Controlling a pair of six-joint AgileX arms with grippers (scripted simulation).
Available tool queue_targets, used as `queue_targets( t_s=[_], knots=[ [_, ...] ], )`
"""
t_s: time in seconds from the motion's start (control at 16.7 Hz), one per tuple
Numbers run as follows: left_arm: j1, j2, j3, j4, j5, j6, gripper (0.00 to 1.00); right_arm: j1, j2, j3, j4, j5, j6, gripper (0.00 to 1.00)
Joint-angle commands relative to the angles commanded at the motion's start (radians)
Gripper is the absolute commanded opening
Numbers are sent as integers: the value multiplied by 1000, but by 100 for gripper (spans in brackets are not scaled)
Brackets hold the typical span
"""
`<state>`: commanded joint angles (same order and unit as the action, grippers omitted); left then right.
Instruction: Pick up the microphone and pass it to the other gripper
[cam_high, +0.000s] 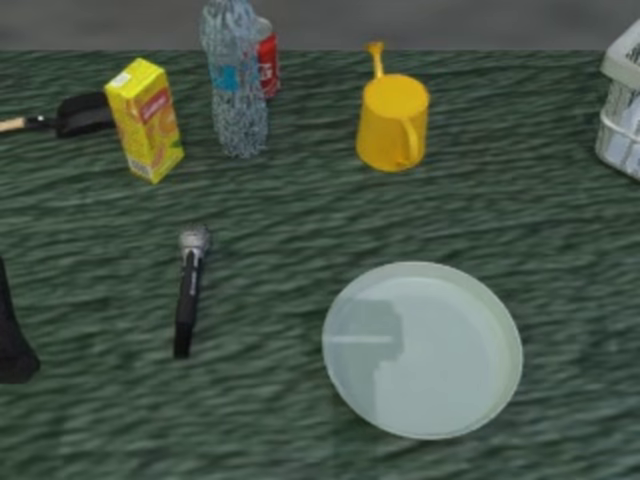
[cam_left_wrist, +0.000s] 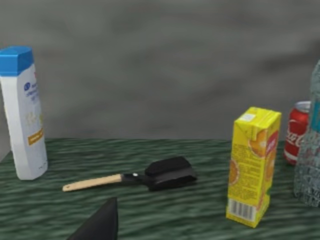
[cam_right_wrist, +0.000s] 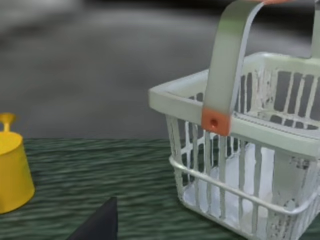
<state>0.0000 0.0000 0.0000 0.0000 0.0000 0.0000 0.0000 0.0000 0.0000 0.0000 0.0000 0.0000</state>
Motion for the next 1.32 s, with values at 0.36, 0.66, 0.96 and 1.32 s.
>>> queue_targets(
  t_s=[0.36,0.66,0.96,1.32],
  knots=[
    [-28,104,94,-61,3,-23,100,0,0,0,0,0,0,100],
    [-101,468,360,-242,2,-92,100,0,0,0,0,0,0,100],
    [-192,996,683,-482,1,-176,100,0,0,0,0,0,0,100],
    [-294,1555,1040,-744,2,-270,100,0,0,0,0,0,0,100]
  ],
)
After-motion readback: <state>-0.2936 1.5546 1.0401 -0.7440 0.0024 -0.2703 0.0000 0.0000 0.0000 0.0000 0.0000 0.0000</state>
